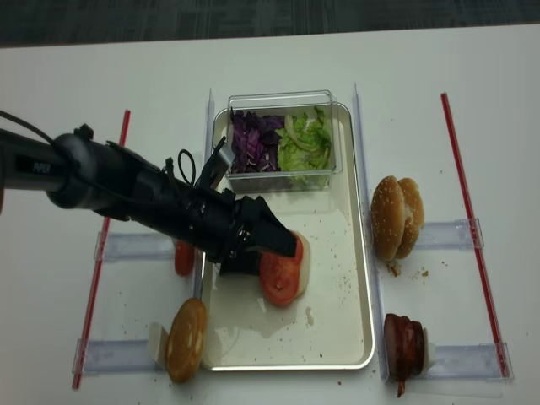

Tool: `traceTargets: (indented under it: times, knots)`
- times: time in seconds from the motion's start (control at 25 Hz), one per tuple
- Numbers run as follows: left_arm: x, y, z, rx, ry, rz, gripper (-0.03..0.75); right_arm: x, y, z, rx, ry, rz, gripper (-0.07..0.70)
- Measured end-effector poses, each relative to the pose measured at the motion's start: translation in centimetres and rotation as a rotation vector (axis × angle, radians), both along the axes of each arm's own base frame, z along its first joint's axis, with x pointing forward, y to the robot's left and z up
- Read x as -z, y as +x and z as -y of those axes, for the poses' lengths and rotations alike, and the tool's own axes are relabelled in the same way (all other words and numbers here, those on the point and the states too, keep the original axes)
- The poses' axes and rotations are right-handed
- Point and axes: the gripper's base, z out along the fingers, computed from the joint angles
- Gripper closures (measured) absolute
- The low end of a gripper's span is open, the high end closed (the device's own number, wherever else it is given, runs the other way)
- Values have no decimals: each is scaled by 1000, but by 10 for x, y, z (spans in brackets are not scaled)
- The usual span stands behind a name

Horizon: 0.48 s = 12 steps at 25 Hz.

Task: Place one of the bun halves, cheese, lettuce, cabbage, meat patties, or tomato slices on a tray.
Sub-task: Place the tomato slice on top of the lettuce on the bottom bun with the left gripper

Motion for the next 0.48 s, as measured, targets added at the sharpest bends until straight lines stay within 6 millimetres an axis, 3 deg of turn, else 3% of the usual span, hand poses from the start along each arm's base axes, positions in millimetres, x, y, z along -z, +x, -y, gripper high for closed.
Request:
traceTargets:
  times: [0.48]
  knots:
    - [2,-3,-3,66,42,16,108,0,0,0,-3,-5,0,186]
